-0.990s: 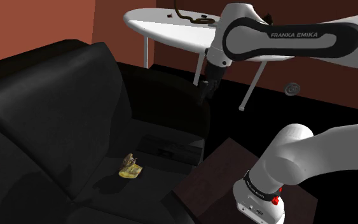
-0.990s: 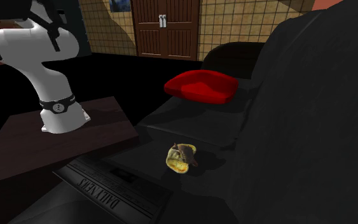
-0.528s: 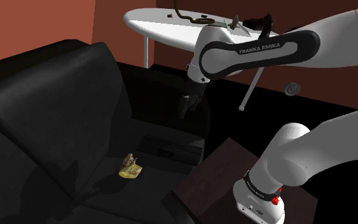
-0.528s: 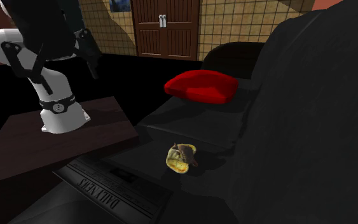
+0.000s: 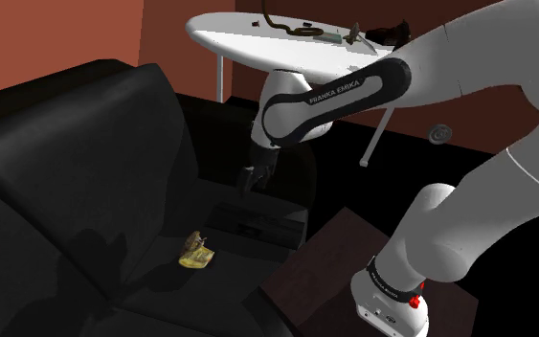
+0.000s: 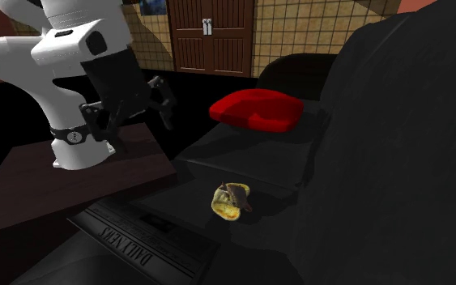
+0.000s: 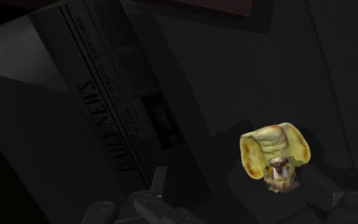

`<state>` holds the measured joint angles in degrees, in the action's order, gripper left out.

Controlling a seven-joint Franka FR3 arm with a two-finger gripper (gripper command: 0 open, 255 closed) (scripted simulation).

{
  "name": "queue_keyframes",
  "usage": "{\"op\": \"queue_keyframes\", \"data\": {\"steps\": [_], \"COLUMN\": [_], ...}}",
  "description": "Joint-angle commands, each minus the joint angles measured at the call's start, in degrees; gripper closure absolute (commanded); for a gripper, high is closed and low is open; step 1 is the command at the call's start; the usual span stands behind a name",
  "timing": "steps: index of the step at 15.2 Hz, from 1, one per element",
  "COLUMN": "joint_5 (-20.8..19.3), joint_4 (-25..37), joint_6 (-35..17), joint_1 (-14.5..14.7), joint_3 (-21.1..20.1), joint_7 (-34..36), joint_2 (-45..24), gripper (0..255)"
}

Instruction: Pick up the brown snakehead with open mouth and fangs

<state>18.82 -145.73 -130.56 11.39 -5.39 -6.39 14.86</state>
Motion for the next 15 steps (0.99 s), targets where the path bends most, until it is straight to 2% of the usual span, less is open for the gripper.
{"op": "queue_keyframes", "data": {"steps": [1,10,13,15], "joint_5": [2.2,10.1,11.9,12.3], "joint_4": [0.8,9.8,13.9,14.4], "joint_6": [-3.4,-13.0,-15.2,-16.0], "joint_1": [1.4,5.8,6.9,7.0], "joint_3": [-1.0,-4.9,-6.4,-6.6], "joint_7": [-0.3,-2.7,-3.3,-3.7], "joint_2": [-4.2,-22.6,-28.6,-30.0], "gripper": [0,0,0,0]}}
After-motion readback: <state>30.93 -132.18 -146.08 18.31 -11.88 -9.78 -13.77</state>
